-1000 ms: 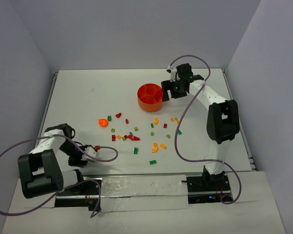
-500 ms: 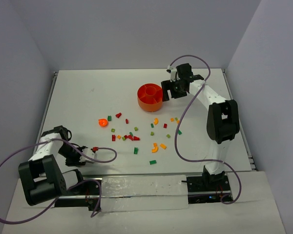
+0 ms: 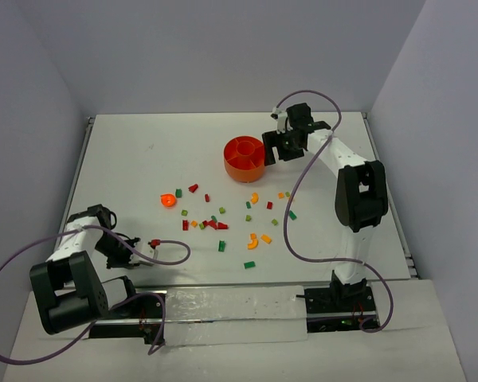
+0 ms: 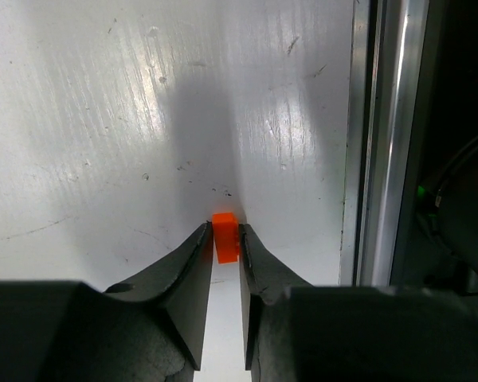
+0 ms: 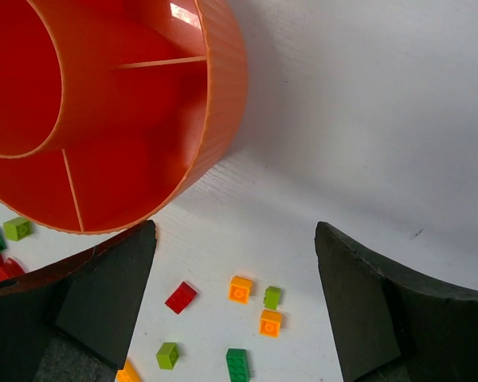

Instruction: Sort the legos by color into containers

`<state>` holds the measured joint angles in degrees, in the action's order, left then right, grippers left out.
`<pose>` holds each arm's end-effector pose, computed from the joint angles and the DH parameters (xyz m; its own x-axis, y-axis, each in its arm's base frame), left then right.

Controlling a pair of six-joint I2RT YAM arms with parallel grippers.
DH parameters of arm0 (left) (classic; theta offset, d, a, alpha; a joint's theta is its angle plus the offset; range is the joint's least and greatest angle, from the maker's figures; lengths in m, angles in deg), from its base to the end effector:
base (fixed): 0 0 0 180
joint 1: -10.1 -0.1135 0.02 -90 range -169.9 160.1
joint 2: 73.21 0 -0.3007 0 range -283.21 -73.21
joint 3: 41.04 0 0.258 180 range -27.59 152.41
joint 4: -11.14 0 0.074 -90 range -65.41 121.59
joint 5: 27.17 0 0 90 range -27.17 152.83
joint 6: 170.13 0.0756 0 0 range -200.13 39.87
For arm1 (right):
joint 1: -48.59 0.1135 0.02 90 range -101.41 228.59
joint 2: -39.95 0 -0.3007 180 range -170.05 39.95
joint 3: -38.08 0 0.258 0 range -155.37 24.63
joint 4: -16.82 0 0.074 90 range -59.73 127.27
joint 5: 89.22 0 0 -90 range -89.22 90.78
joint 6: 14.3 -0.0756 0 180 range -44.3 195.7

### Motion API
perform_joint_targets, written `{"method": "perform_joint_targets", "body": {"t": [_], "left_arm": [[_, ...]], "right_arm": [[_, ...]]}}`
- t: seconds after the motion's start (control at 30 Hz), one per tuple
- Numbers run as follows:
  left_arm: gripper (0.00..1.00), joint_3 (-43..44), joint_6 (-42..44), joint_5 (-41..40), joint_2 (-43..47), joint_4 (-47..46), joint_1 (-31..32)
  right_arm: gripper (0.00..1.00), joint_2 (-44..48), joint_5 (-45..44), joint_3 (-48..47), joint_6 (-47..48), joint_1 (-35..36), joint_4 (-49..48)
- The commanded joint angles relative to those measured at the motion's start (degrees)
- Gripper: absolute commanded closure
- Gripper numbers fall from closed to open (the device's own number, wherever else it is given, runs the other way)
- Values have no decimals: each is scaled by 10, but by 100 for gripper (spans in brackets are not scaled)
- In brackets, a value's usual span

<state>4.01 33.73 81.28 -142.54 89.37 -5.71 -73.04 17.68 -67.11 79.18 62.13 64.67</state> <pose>0.1195 0.0090 0.1465 0.0833 0.9252 -0.3702 0.9903 -0.1184 -0.0731 0.4573 0.1327 0.2345 -0.7779 -0.2471 -0.5778 -0.4315 0.8784 0.2053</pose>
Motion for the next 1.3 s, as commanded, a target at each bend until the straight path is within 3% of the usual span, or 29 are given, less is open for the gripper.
{"method": "perform_joint_targets", "body": {"t": [0.0,0.27,0.43,0.63,0.67,0.73,0.77,0.8,0.87,0.93,1.17,1.27], "left_arm": [[75,-16,217,-14,-12,-12,-4],[85,71,181,87,-32,-15,8],[93,164,60,174,-62,-48,80],[98,266,-243,247,-120,-178,202],[98,283,-263,252,-131,-205,210],[100,338,-417,262,-167,-291,253],[100,361,-451,259,-184,-319,265],[100,366,-500,258,-193,-330,277],[100,417,-643,252,-220,-441,311],[100,464,-727,243,-254,-503,333],[100,602,-942,246,-370,-648,381],[100,631,-981,247,-405,-688,391]], "right_arm": [[13,1,-2,-28,-1,-5,3],[12,11,2,-34,-7,-5,1],[11,23,7,-36,-20,-5,-4],[8,42,4,-33,-27,-8,-11],[8,43,4,-34,-27,-8,-12],[2,44,2,-39,-30,-10,-11],[0,45,2,-42,-30,-12,-11],[0,46,2,-42,-30,-13,-11],[0,49,1,-47,-31,-17,-12],[0,47,2,-55,-33,-18,-10],[0,47,2,-70,-34,-26,-6],[0,52,7,-69,-34,-33,-6]]}}
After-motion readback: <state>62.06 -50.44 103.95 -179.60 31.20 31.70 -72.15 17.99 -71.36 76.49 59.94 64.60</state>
